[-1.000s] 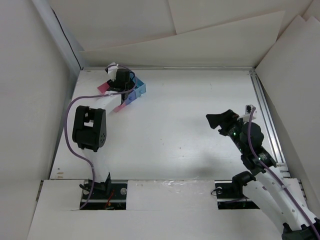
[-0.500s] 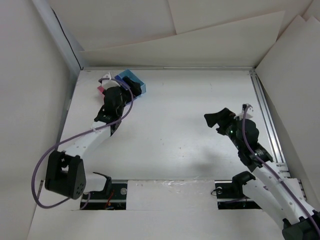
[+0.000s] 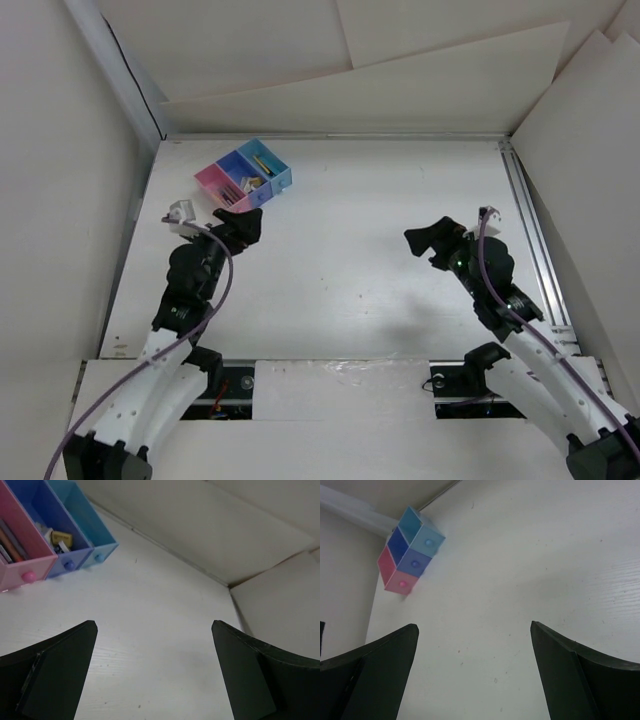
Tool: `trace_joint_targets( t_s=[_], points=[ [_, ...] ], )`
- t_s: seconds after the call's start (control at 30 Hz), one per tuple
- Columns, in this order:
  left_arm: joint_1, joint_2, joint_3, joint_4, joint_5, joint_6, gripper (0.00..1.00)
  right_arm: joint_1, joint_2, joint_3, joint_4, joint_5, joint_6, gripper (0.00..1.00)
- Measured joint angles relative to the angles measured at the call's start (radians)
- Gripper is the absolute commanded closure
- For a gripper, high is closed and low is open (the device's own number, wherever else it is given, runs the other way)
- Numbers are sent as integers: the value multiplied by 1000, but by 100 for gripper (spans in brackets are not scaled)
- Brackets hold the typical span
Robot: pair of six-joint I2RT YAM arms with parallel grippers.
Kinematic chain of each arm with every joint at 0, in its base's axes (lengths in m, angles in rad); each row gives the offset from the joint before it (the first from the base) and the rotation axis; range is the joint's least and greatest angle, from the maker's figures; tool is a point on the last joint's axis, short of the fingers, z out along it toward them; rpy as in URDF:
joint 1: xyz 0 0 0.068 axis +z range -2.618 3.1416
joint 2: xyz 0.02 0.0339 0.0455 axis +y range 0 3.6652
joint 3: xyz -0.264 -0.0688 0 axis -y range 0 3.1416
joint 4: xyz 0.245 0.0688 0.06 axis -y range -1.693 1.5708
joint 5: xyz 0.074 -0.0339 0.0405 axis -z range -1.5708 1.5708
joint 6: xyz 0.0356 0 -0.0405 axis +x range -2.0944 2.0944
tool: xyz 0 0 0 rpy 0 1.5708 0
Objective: Sort the stationery into containers
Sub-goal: Reset both arms
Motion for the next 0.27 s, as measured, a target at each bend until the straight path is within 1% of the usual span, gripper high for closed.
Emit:
trace_joint_targets(
  t_s=[0.13, 0.27],
  points=[
    [9, -154, 0, -87, -73, -58, 1, 11, 0, 0, 3, -10, -14, 0],
    [10, -180, -4, -160, -96, -60, 1, 15, 0, 0, 7, -10, -23, 0]
  ],
)
